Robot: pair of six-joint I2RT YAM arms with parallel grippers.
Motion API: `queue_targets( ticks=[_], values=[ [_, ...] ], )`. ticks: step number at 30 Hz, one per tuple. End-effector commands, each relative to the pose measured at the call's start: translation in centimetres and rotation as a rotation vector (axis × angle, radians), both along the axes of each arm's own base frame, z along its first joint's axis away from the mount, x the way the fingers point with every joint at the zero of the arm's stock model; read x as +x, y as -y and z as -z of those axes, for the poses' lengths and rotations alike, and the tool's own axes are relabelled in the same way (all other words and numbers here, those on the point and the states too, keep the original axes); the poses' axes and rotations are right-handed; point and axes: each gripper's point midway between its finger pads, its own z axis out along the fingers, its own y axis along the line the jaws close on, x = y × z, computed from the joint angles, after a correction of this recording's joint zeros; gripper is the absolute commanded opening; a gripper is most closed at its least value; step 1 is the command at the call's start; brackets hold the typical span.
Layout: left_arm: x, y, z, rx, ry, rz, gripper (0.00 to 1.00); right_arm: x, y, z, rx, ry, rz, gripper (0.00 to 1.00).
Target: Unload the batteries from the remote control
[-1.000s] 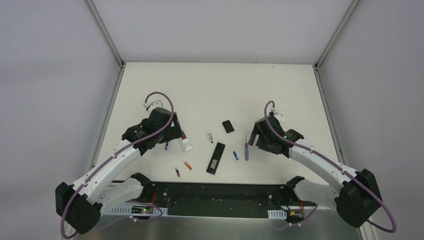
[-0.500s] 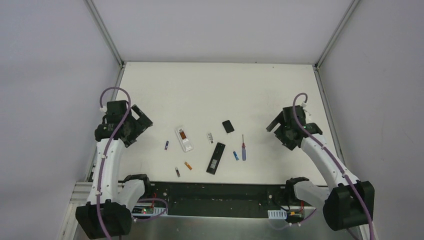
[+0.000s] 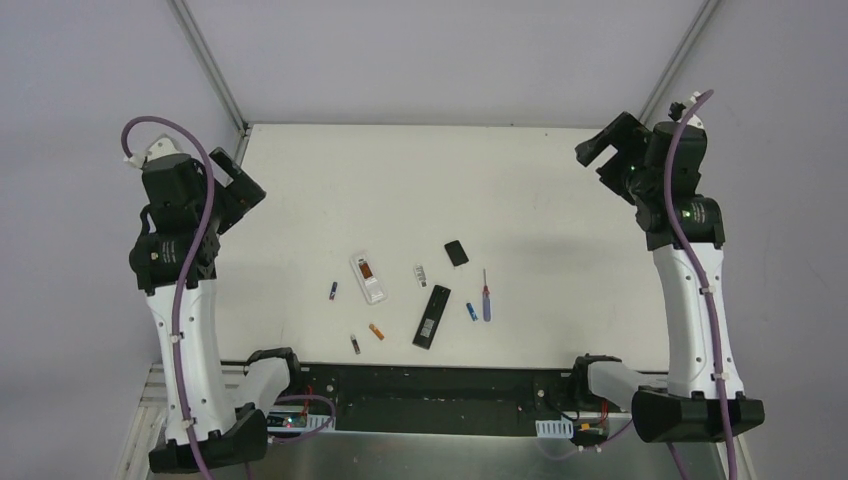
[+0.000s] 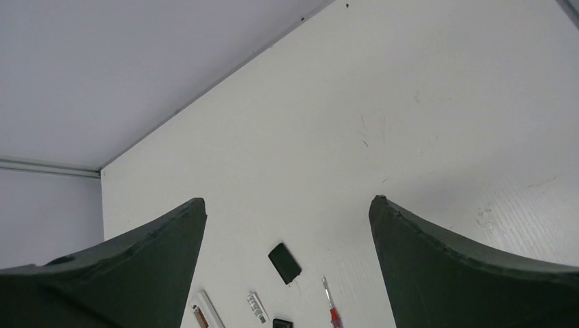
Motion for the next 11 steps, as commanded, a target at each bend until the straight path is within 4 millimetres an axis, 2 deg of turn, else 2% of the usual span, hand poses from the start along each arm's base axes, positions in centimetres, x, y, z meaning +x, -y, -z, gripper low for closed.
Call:
queue_targets(
  ticks=[1,5,8,11],
  values=[
    [-2.2,-0.9,-0.9,0.098,-0.01,-0.006,0.99,-0.7,-1.0,0.9,-0.026,0.025,-0.095,0.93],
    [-1.9,-0.7,0.3,0.097,-0.047,0.023,0.99,-1.7,-1.6,2.3,0.003,0.012,-0.117,0.94],
    [-1.1,0.4,1.2,0.065,-0.076,0.097,0.99,-2.2,-1.3,3.5,-0.007,-0.013,-0.107,0.94],
    [-1.2,0.5,1.9,0.042,-0.083,0.089,0.99,-2.5,-1.1,4.5,-0.01,-0.037,-0.098,0.94]
  ],
)
